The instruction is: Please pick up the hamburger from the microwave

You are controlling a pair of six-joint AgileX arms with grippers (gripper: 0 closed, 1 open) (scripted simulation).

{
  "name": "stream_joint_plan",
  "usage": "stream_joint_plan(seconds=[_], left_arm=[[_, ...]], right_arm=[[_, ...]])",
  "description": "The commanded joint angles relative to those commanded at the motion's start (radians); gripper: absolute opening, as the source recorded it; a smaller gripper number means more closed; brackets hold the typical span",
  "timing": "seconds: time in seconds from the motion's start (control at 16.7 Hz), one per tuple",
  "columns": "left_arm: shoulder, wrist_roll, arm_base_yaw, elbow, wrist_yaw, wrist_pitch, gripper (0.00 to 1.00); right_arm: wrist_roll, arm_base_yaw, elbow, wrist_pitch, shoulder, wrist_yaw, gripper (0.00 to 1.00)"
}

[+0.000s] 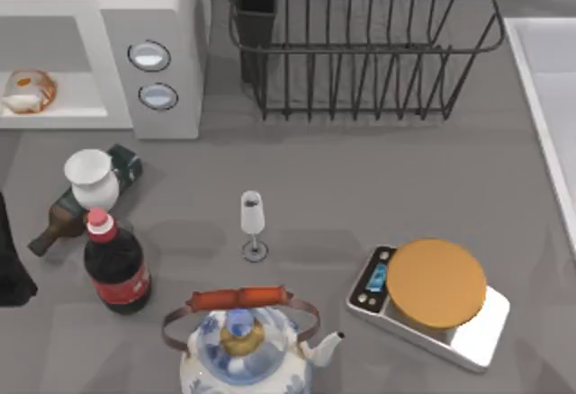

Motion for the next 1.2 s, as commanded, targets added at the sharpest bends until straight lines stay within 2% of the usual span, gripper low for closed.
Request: stream_joint_plan(seconds=[0.24,0.48,1.2], left_arm=[[0.132,0.003,0.008,0.05,0.008,0.064,1.0],[0.397,0.01,0.023,0.149,0.024,0.193,1.0],[1.567,0.04,0.084,0.585,0.098,0.763,1.0]], right_arm=[[0.0,0.0,0.0,0.0,0.0,0.0,1.0],[0.0,0.0,0.0,0.0,0.0,0.0,1.0],[0.0,0.0,0.0,0.0,0.0,0.0,1.0]])
